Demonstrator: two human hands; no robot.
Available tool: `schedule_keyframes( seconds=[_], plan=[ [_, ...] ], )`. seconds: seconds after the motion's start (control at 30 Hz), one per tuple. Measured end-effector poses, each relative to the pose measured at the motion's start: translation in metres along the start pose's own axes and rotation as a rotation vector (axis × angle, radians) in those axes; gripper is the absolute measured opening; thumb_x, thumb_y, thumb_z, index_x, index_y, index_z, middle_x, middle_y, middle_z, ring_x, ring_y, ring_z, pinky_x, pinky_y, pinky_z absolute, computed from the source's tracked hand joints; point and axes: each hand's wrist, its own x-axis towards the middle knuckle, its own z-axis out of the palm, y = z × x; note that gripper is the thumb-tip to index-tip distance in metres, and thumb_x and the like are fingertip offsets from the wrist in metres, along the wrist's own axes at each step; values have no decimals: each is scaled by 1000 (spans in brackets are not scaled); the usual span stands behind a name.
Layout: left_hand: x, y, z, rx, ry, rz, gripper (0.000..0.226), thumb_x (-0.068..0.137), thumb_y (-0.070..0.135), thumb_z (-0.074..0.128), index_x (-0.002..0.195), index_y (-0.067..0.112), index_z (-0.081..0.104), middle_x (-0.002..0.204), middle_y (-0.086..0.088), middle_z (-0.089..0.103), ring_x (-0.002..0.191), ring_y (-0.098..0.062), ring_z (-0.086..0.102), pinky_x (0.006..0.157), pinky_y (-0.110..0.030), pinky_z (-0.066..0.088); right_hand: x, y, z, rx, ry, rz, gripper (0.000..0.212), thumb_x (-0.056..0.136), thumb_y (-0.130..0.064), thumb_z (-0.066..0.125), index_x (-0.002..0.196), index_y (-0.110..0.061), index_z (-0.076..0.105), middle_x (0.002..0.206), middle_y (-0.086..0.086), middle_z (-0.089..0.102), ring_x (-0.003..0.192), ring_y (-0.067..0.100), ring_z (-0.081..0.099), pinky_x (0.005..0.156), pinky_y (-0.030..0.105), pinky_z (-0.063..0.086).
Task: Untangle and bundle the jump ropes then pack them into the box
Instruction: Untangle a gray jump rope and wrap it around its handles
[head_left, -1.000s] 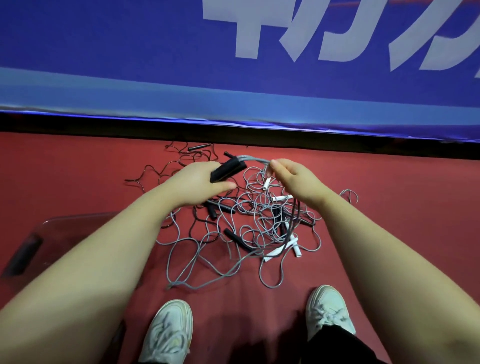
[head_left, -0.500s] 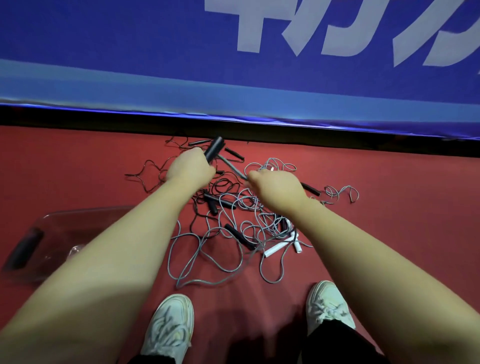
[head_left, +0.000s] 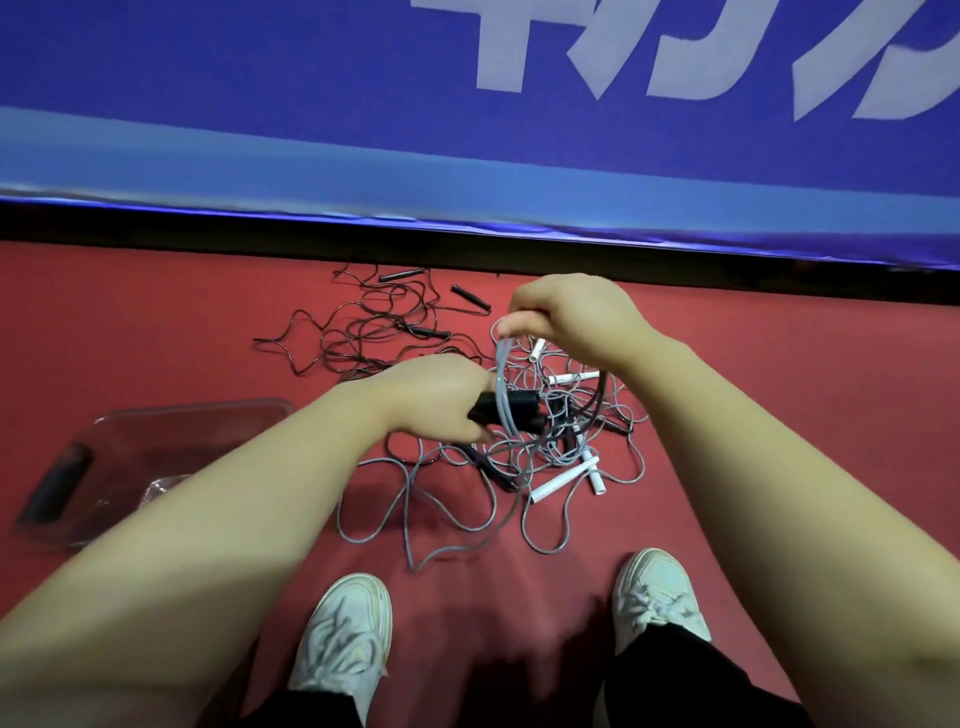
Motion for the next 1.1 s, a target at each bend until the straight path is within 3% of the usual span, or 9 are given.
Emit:
schedule_keyframes(
  seconds=[0.13,0.2,0.3,0.47,0.57,0.73,0.9,1.0,1.1],
  plan=[
    [-5,8,-12,-231,176,35,20,82,29,68,84,26,48,69,10,52,67,-16,49,63,-27,37,-12,6,23,124,-10,174,34,95,-44,45,73,-19,53,70,-1,53,73,24,50,60,30,32],
    [-7,16,-22,-353,288,27,21,81,27,69,81,31,48,73,8,57,67,-12,53,63,-23,40,-14,5,32,211,-16,267,24,97,-33,45,77,-24,54,73,-4,53,75,22,48,65,33,39],
    [-6,13,-33,-598,457,-132,19,80,29,74,81,30,55,73,9,59,63,-6,53,59,-21,41,-13,2,38,276,34,340,34,99,-35,35,72,-21,50,72,0,52,74,25,46,61,32,30],
    [-4,-5,-38,-1540,602,-237,25,85,-8,51,94,9,36,48,0,41,35,-9,29,37,-15,22,-9,-16,50,354,49,245,38,101,-39,27,65,-29,35,71,1,51,72,25,46,65,32,33],
    [-9,-13,-42,-1767,615,-235,27,84,-12,38,90,14,31,55,-5,42,38,-9,32,37,-16,22,-11,-22,54,435,35,182,33,102,-35,29,73,-24,39,66,-4,47,71,25,47,66,34,34],
    [-18,-30,-31,-1396,504,-236,21,91,-8,46,88,11,38,72,-7,46,46,-7,41,41,-17,31,-13,-13,49,473,-56,152,33,100,-31,40,68,-24,37,61,-7,42,58,11,40,61,31,33],
    [-20,-37,-32,-1058,489,-322,17,92,5,55,93,20,48,65,0,52,51,-10,46,50,-22,36,-9,-8,40,936,-128,243,32,102,-22,37,81,-19,61,74,-2,56,66,10,50,68,27,45],
    [-21,-37,-29,-1119,474,-299,14,92,2,54,96,15,49,59,8,58,49,-8,46,47,-20,35,-8,-7,38,1191,-180,347,32,103,-20,33,94,-16,63,58,-3,37,46,6,30,46,19,25],
    [-18,-33,-25,-995,506,-363,18,92,5,56,104,17,50,52,11,59,48,-5,48,49,-19,39,-5,-8,36,1124,-260,398,33,103,-22,33,87,-12,60,45,-7,32,39,6,22,39,18,17]
  ],
)
